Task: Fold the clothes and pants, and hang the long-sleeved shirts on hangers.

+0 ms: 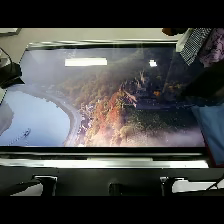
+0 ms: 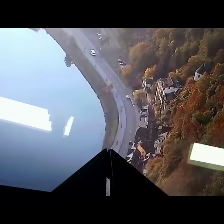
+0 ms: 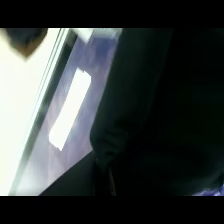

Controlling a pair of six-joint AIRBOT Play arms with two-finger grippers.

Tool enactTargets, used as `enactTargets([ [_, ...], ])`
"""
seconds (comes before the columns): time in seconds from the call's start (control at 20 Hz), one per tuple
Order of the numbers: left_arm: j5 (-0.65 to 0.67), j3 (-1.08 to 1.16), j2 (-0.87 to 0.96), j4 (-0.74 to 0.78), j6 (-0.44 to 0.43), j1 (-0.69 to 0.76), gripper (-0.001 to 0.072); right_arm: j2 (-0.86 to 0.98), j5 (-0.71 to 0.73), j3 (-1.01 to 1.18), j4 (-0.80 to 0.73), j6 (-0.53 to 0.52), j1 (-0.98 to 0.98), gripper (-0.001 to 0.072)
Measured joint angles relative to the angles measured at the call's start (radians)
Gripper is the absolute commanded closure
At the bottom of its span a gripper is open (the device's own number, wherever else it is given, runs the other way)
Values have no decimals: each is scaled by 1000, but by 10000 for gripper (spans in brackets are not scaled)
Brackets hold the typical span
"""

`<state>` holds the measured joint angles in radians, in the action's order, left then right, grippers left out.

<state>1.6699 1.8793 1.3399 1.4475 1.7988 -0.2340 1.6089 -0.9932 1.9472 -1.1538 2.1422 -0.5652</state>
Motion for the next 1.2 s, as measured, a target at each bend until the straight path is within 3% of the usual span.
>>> enactTargets([
  [0.3,6,0,0,0,0,0,691,-15,-92,5,-43,36,-124,684],
  [0.65,28,0,0,0,0,0,691,-70,-317,6,-257,50,-172,685],
  [0.95,55,0,0,-2,-3,0,691,-88,-523,-53,-455,-90,-177,684],
  [1.2,66,0,0,-5,-3,0,691,-157,-558,-292,-595,-154,-196,684],
])
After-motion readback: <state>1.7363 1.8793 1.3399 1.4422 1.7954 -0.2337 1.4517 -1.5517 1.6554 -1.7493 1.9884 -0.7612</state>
